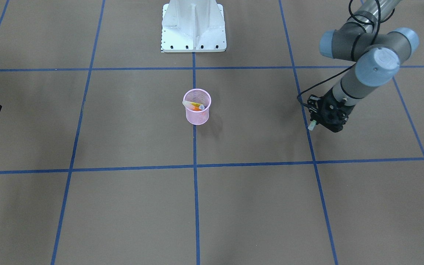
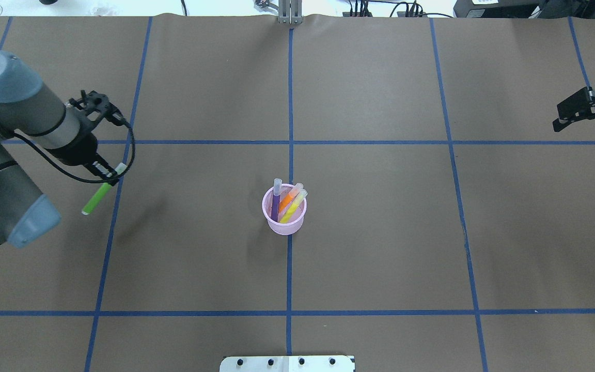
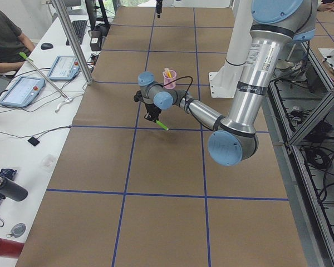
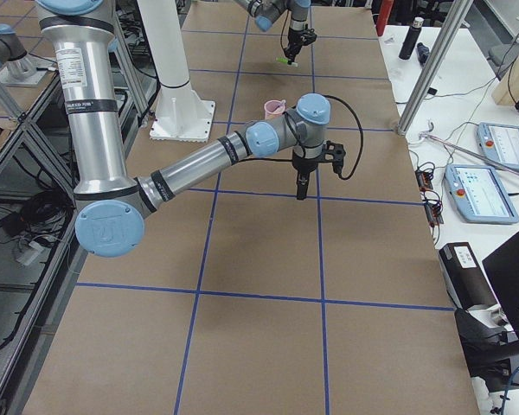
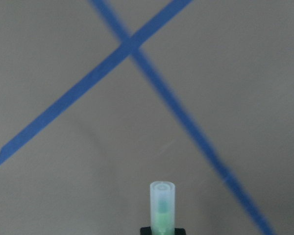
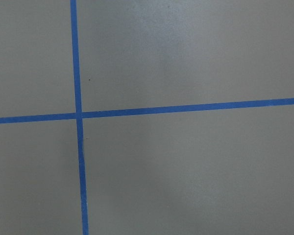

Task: Collect pens into pen holder
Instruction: 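Lift the green pen and carry it toward the cup with the left gripper, then lower the green pen into the lavender cup and open the left gripper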

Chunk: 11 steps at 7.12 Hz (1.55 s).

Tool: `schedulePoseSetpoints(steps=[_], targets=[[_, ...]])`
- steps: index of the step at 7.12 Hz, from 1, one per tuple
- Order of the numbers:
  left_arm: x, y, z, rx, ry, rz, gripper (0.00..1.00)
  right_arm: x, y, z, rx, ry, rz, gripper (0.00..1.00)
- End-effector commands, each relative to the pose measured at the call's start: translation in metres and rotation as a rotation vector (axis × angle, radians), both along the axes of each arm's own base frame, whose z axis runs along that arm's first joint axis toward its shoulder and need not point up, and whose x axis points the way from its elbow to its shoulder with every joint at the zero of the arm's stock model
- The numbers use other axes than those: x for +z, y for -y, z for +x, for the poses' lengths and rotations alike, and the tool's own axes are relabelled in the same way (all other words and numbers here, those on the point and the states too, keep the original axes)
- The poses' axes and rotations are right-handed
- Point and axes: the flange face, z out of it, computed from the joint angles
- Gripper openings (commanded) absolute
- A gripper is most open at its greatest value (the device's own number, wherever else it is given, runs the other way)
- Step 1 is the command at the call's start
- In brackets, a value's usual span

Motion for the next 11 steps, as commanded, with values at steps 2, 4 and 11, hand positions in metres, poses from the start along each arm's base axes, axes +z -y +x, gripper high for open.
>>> schedulePoseSetpoints(steps=[2, 4, 11], targets=[[-0.178, -0.020, 0.071, -0.009, -0.164, 0.117, 0.00, 0.002, 0.001, 0.000, 0.002, -0.004, -0.003, 1.00], [-0.245, -0.045, 0.078, -0.106, -0.222, 0.294, 0.00, 0.002, 0.001, 0.000, 0.002, -0.004, -0.005, 1.00], [-0.262, -0.117, 0.152, -0.454, -0.284, 0.553, 0.00, -0.001, 0.004, 0.006, 0.016, -0.003, 0.002, 1.00]])
